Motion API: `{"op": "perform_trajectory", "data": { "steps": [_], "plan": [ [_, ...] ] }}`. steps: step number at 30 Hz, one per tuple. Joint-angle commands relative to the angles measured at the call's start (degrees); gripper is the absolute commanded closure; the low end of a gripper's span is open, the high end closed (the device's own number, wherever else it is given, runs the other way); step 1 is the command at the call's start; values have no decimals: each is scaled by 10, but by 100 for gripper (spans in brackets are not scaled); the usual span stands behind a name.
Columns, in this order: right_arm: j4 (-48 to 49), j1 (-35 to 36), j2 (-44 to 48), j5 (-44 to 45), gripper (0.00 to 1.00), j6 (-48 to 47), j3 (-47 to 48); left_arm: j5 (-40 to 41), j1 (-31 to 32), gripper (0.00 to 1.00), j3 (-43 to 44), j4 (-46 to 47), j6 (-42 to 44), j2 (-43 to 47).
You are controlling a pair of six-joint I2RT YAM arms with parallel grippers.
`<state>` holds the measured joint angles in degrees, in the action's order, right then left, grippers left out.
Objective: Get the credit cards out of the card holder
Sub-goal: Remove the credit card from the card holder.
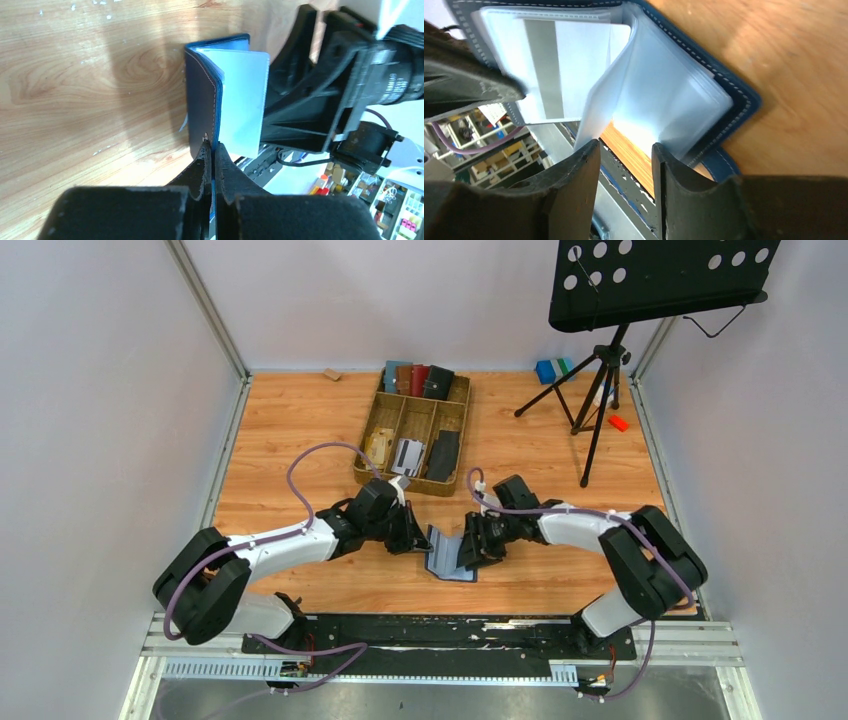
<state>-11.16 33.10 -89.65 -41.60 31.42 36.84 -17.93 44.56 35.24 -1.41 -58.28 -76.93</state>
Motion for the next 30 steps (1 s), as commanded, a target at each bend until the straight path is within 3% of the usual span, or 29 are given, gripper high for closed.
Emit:
{"op": "perform_trajectory", "data": {
  "steps": [1, 11, 16, 20, 23, 30],
  "plan": [
    [20, -12, 71, 38, 57, -18, -17, 15, 4, 100, 8, -19, 4, 10],
    [-32, -13, 165, 121, 60, -40, 4, 15, 4, 100, 8, -20, 1, 11],
    [-3, -12, 189, 101, 60, -35, -2, 14, 5, 100, 3, -20, 0, 11],
    [17, -12, 137, 60, 61, -21, -9, 15, 5, 100, -4, -9, 0, 15],
    [16, -13, 89, 52, 64, -12, -11, 13, 5, 95, -14, 10, -4, 19],
    [-3, -9, 1, 47, 78, -16, 9, -12, 4, 69, -31, 76, -23, 5]
  ]
}}
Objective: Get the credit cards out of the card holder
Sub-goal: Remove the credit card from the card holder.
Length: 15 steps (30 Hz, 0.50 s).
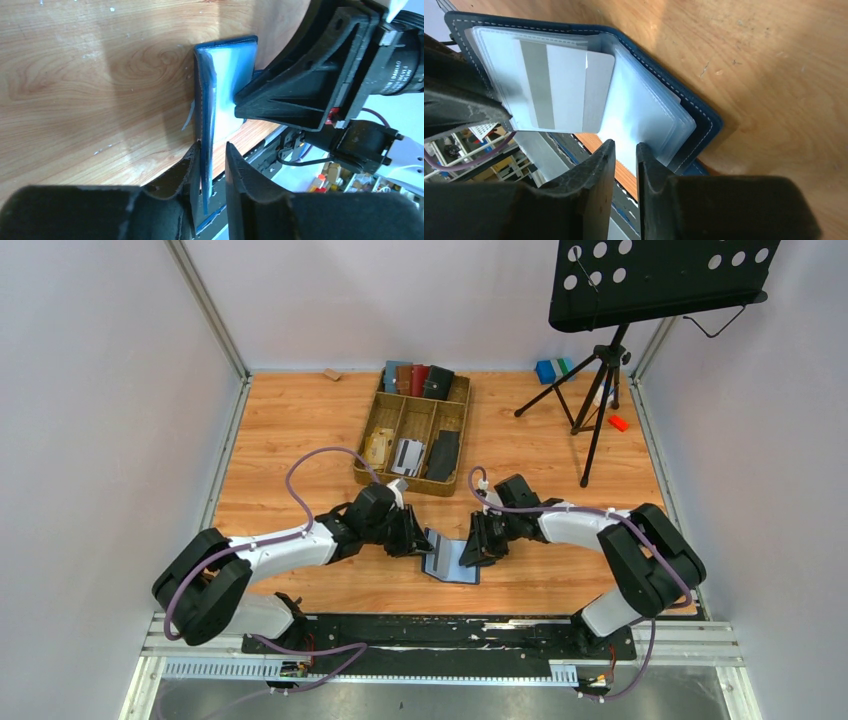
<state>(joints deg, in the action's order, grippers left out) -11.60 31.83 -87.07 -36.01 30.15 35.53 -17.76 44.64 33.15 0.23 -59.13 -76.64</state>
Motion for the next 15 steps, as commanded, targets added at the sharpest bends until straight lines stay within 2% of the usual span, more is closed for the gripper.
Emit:
{"op": "perform_trajectory", "data": {
  "steps": [1, 3, 6, 13, 15],
  "plan": [
    [-2, 4, -33, -7, 78, -5, 24, -17, 4, 66, -13, 69, -17, -1],
    [-9, 4, -49, -11, 80, -11, 29, -23, 4, 61, -19, 86, -21, -11],
    [-12, 5, -59, -14, 81, -13, 31, -38, 4, 59, -21, 111, -26, -36],
    [-31, 5, -48, -9, 81, -25, 40, -55, 4, 77, -12, 131, -30, -75],
    [-43, 4, -37, 4, 82, -31, 41, -52, 4, 80, -8, 122, -28, -75]
  ]
}}
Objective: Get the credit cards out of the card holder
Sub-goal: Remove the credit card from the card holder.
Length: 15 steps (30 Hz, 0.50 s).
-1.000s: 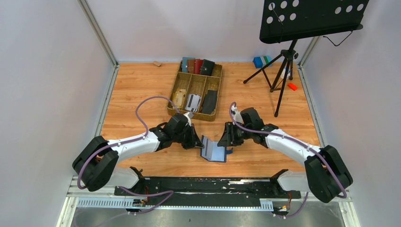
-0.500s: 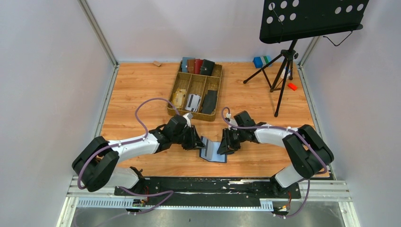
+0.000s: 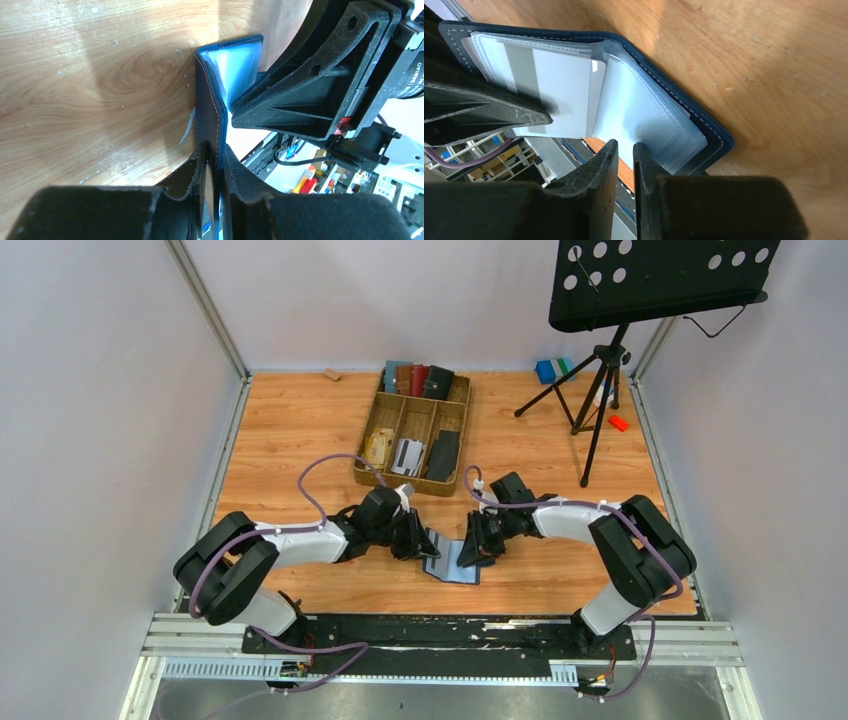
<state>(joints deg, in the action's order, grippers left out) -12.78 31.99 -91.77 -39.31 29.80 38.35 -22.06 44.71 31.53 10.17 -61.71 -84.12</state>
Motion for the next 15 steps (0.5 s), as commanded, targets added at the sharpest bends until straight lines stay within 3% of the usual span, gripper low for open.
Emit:
{"op": "perform_trajectory", "data": {
  "steps": [1, 5, 12, 15],
  "plan": [
    [-40, 2, 17, 47, 82, -31, 13, -6, 3, 78, 10, 14, -1, 1],
    [-78, 3, 54, 86, 82, -49, 24, -1, 3, 64, 11, -2, 7, 8],
    [-134, 2, 117, 144, 81, -68, 42, 2, 3, 61, 14, -14, 10, 19],
    [-115, 2, 127, 120, 80, -66, 38, 4, 3, 62, 17, -22, 13, 22]
  ]
}}
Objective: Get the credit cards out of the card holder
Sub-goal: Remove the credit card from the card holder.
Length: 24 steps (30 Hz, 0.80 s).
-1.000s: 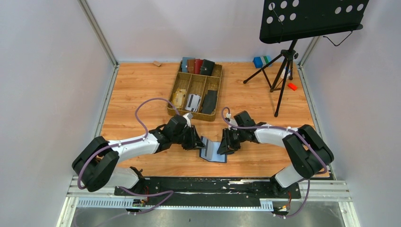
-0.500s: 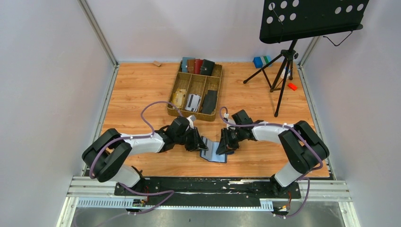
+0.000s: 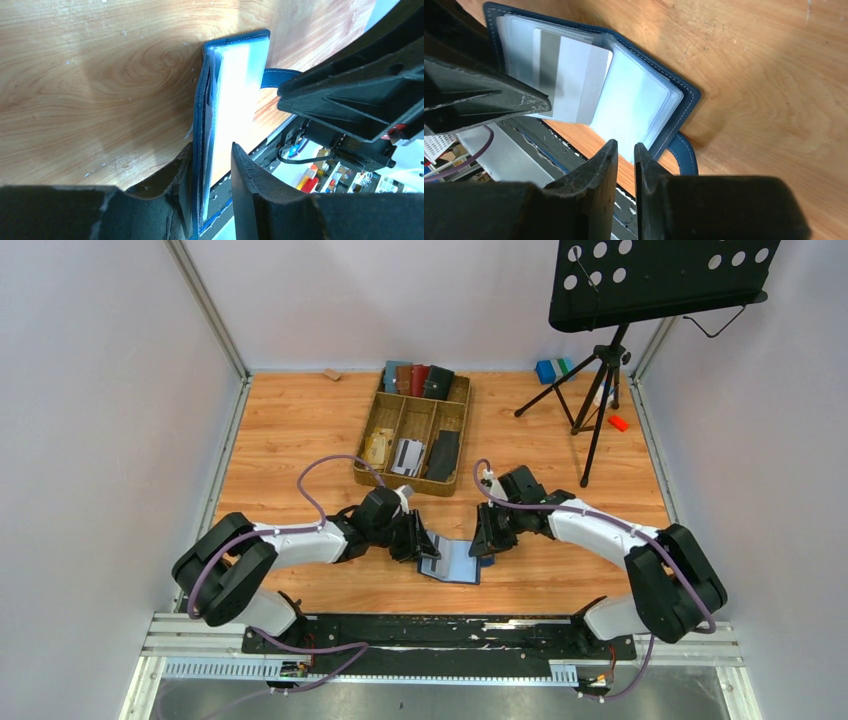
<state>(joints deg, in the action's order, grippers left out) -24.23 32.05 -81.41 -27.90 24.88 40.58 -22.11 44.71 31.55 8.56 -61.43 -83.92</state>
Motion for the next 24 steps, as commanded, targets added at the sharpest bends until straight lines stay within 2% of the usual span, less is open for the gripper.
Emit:
{"op": "perform_trajectory", "data": {
  "steps": [1, 4, 8, 11, 15, 19, 24],
  "plan": [
    [9, 2, 24, -13, 80, -15, 16, 5, 3, 62, 19, -8, 11, 21],
    [45, 5, 22, -76, 79, -5, 15, 7, 3, 61, 23, -12, 17, 25],
    [68, 13, -1, -102, 78, 4, 18, 8, 3, 58, 22, -12, 21, 28],
    [57, 15, -44, -90, 81, 6, 18, 3, 3, 64, 22, -3, 18, 16],
    [-12, 14, -91, -35, 89, -13, 35, -4, 3, 69, 26, -2, 20, -6],
    [-15, 14, -92, -27, 92, -13, 34, -2, 3, 76, 25, -4, 20, -13],
    [-18, 14, -90, -26, 93, -13, 35, 0, 2, 93, 25, -4, 17, -9]
  ]
}}
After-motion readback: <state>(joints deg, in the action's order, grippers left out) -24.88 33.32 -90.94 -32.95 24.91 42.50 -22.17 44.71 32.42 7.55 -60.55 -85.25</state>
